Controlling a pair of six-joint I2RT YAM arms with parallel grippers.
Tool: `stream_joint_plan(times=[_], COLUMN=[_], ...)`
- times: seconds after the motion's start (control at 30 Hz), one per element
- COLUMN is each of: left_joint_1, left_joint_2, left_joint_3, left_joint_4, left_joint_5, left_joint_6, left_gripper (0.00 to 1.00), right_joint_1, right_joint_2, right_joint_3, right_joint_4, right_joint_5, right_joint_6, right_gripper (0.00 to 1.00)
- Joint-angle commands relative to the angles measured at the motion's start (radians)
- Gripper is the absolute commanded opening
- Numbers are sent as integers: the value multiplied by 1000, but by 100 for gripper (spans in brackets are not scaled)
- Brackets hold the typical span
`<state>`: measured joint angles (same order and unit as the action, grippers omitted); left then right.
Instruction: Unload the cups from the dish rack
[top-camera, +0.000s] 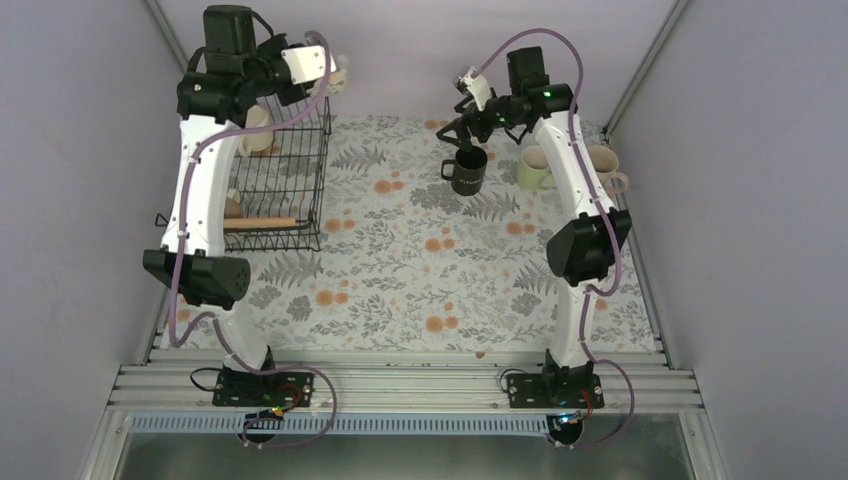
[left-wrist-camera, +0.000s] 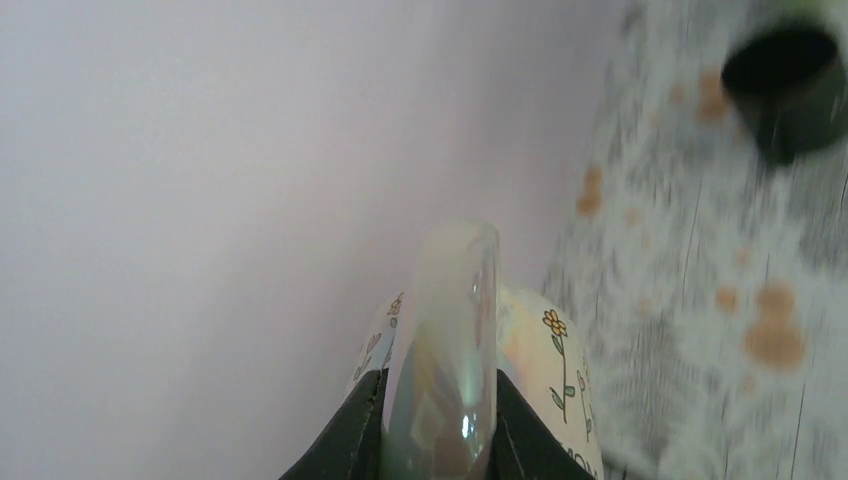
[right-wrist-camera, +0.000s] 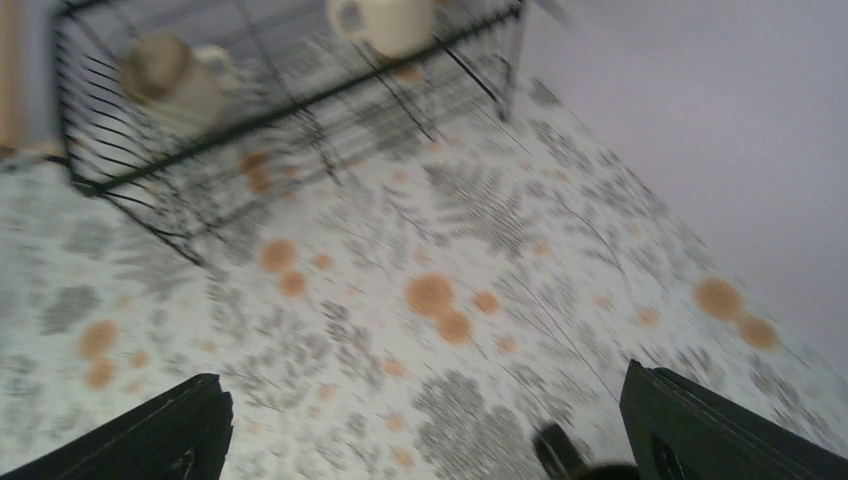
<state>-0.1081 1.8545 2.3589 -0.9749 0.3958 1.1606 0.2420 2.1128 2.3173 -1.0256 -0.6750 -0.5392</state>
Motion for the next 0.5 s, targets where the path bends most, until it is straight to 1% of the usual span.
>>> stream_joint_plan(times=[0.0,0.1,0.17,0.27,0.37,0.4,0.47], left_joint_1=[-5,-5,-6,-6,-18,-29,-60], left_joint_2=[-126,-162,-155,-143,-158,-160,-161], left_joint_3=[-109,-229,-248,-295,-412,-441,-464], left_joint_4=[474,673,753,875,1087,1138,1154], left_joint_5=[273,373,440,581,679,696,715], left_joint_6=[-401,-588,-711,-910,-1108,-1134,-1132], left_gripper=[2,2,2,2,2,2,2], right_joint_1=[16,20,21,21,22,22,24], right_joint_2=[-79,-107,-142,-191,-207,-208,-207], right_joint_3=[-1,-20,-58,-121,-132,-129,-125], right_joint_4=[-10,14,62,147,177,185,213], right_joint_5=[-314,-388,-413,-442,-508,-527,-546], right_joint_6=[0,-13,-13,9,11,15,31], right_gripper=[100,100,100,100,100,100,100])
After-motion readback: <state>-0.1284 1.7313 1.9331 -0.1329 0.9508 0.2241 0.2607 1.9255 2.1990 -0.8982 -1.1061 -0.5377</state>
